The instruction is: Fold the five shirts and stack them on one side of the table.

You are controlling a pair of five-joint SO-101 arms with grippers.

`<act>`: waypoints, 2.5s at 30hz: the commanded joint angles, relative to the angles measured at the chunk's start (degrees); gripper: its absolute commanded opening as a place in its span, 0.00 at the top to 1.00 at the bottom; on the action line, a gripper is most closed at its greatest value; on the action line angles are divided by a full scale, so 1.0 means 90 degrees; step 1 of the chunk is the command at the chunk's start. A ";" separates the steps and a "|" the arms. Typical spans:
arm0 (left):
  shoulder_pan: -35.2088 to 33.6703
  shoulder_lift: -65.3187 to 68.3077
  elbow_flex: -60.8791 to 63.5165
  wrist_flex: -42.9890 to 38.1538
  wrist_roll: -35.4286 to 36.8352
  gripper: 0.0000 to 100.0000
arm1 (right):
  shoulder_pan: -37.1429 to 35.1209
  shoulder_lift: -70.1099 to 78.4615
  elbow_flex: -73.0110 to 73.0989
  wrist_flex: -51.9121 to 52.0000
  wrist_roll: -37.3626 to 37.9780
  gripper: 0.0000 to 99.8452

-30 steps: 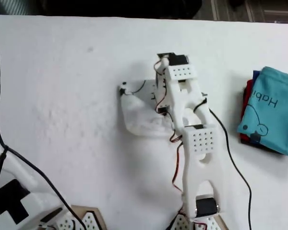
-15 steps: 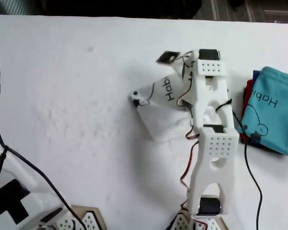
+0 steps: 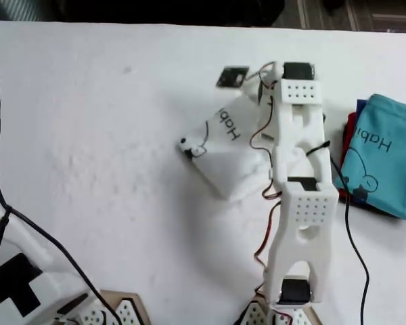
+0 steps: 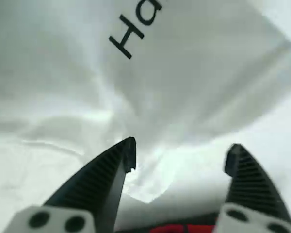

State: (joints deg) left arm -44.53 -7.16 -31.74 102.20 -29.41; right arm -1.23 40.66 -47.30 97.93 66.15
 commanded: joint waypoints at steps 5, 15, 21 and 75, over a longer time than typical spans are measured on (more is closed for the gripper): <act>-0.0044 -0.0190 -0.0020 0.0010 -0.0029 0.97 | -0.0151 -0.1167 -0.0391 0.0073 -0.1162 0.62; -0.0044 -0.0190 -0.0020 0.0010 -0.0029 0.97 | -0.1011 -0.3199 0.2422 0.0073 -0.3927 0.97; -0.0044 -0.0190 -0.0020 0.0010 -0.0029 0.97 | -0.1490 -0.3736 0.4552 -0.0376 -0.5333 0.96; -0.0005 -0.0151 -0.0029 -0.0127 -0.0049 0.97 | -0.1216 -0.5358 0.7873 -0.4029 -1.1653 0.50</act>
State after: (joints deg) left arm -44.53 -7.16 -31.74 102.20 -29.41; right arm -12.57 -5.76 23.82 63.12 -38.11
